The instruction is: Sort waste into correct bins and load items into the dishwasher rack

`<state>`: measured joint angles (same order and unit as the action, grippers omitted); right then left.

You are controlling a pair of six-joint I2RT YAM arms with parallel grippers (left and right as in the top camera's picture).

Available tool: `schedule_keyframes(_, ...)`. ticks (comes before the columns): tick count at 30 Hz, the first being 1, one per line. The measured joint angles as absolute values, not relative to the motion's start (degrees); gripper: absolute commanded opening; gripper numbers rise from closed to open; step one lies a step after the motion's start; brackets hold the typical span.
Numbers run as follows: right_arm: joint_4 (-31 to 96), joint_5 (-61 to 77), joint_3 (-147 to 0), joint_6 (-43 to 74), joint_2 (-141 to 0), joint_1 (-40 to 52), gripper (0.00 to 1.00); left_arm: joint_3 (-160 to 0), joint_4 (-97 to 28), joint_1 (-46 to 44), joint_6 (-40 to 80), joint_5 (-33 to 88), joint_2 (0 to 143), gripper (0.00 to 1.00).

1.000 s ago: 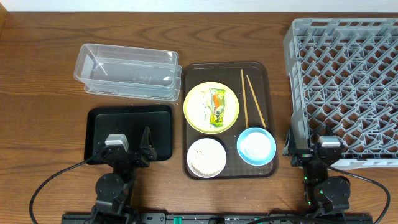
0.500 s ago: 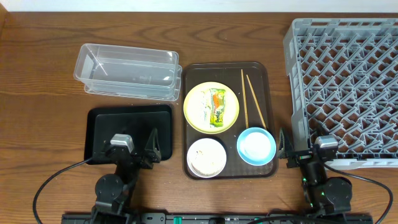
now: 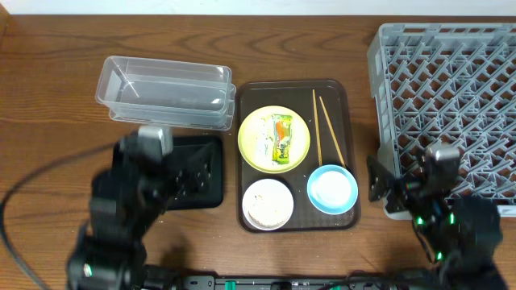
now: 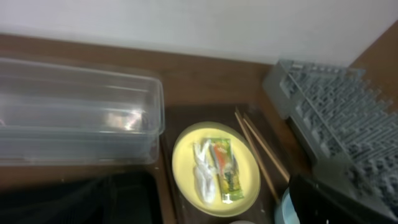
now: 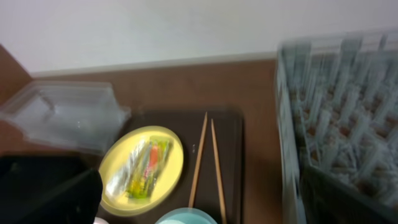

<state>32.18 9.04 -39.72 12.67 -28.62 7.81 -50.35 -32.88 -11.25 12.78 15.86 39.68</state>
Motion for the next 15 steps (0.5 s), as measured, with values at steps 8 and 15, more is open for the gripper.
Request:
schedule_keyframes(8, 42.2, 14.0, -53.4, 13.0, -46.6, 7.8, 0.99, -67.6, -44.2, -11.2, 14.6, 21.1, 59.1, 0.91)
schedule_keyframes(15, 42.7, 19.5, -53.6, 13.3, -48.5, 7.8, 0.99, -67.7, -41.8, -11.6, 16.5, 31.8, 64.7, 0.91)
